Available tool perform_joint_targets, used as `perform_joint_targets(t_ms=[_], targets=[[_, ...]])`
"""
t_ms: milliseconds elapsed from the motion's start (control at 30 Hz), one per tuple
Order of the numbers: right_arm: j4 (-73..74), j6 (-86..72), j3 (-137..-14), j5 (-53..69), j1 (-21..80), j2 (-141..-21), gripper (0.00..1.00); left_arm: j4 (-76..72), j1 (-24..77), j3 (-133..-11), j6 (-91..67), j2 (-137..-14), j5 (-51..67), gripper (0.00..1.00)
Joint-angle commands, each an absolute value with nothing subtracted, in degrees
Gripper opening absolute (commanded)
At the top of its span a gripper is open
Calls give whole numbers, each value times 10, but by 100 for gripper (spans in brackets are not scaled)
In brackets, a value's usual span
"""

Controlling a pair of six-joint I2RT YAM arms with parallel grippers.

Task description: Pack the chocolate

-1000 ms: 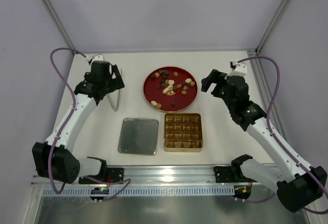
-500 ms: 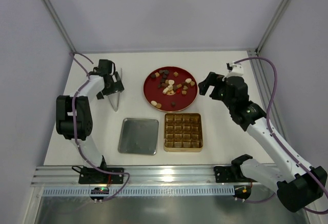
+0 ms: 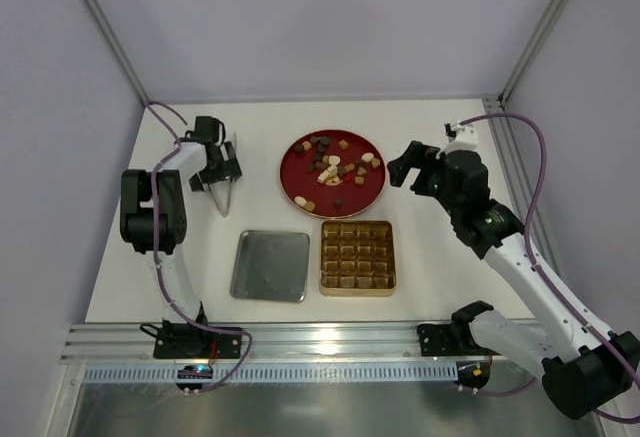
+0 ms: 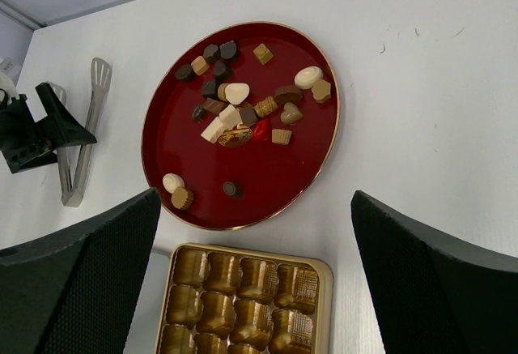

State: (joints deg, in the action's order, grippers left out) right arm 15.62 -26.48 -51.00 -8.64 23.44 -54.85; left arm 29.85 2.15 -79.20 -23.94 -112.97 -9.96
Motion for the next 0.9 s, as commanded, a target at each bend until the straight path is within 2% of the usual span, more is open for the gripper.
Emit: perform_joint_targets(t_ms=[0,300,800,867], targets=[[150,-262,-507,-76,233,-535,100,267,18,-809,-219,-1143,-89,96],[147,-264,-494,-75,233,-527,100,254,18,-790,-228,-1149,-82,88],[140,-262,-497,-60,232,-527,100,263,18,-796,-262,-1141,-81,64],[139,-263,-497,-59,233,-526,100,265,18,-798,-264,-1132,-83,63]])
